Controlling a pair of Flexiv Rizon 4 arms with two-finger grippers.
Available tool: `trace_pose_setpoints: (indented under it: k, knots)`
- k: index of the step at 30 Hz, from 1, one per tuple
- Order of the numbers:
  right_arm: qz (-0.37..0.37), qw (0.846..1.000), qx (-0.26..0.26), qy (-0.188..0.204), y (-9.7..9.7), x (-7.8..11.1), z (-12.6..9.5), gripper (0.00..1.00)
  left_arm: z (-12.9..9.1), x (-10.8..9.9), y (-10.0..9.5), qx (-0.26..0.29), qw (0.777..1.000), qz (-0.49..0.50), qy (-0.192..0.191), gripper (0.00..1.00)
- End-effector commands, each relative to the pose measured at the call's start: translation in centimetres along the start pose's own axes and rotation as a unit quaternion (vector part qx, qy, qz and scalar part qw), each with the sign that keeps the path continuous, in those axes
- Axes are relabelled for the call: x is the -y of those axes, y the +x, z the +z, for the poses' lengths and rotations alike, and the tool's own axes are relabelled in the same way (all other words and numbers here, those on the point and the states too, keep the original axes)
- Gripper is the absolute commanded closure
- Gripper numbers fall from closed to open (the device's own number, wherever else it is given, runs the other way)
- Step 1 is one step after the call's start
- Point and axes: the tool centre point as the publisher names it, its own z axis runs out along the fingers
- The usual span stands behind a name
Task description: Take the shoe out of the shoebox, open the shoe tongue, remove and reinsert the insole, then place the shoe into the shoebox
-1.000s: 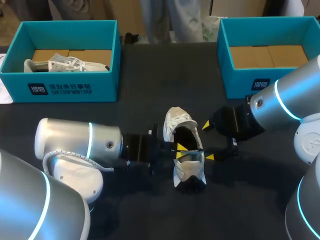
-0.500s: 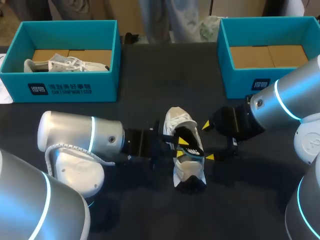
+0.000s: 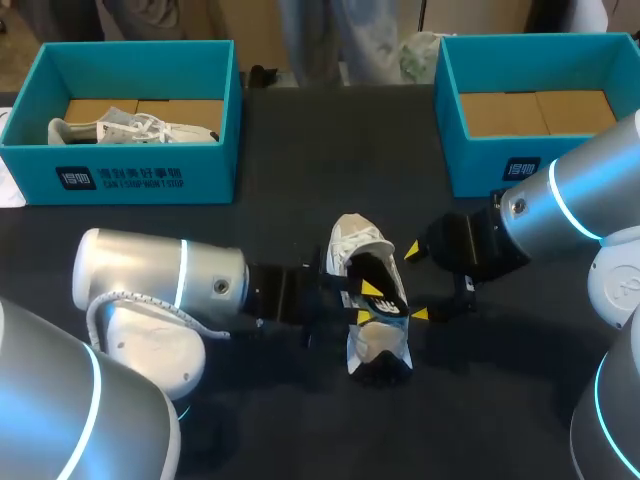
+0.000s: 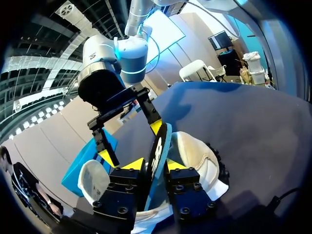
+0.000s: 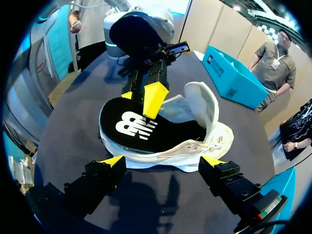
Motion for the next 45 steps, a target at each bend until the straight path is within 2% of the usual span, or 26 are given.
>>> trace_pose_setpoints:
  k: [1, 14, 26, 32, 33, 34, 35, 38, 45]
  knots:
    - [0.000, 1.000, 0.001, 0.001, 0.1, 0.0, 0.0, 0.00, 0.9, -0.3, -0.2, -0.006, 1.000, 0.000, 0.000, 1.00]
    - [0.000, 1.000, 0.001, 0.001, 0.1, 0.0, 0.0, 0.00, -0.7, -0.6, 0.1, -0.018, 1.000, 0.016, 0.005, 1.00]
    - [0.000, 1.000, 0.001, 0.001, 0.1, 0.0, 0.0, 0.00, 0.1, -3.4, 0.2, -0.034, 0.999, 0.021, -0.011, 1.00]
    - [0.000, 1.000, 0.001, 0.001, 0.1, 0.0, 0.0, 0.00, 0.4, -3.1, 0.3, -0.032, 0.999, 0.023, -0.009, 1.00]
    - [0.000, 1.000, 0.001, 0.001, 0.1, 0.0, 0.0, 0.00, 0.3, -2.9, 0.4, -0.030, 0.999, 0.023, -0.007, 0.98]
    - [0.000, 1.000, 0.001, 0.001, 0.1, 0.0, 0.0, 0.00, 0.1, -2.6, 0.4, -0.028, 0.999, 0.024, -0.004, 0.80]
    - [0.000, 1.000, 0.001, 0.001, 0.1, 0.0, 0.0, 0.00, -0.1, -2.4, 0.5, -0.026, 0.999, 0.025, -0.002, 0.74]
    - [0.000, 1.000, 0.001, 0.001, 0.1, 0.0, 0.0, 0.00, -0.6, -1.5, 0.5, -0.020, 0.999, 0.029, 0.005, 0.63]
    - [0.000, 1.000, 0.001, 0.001, 0.1, 0.0, 0.0, 0.00, -1.1, 0.0, 0.3, -0.009, 0.999, 0.037, 0.016, 0.59]
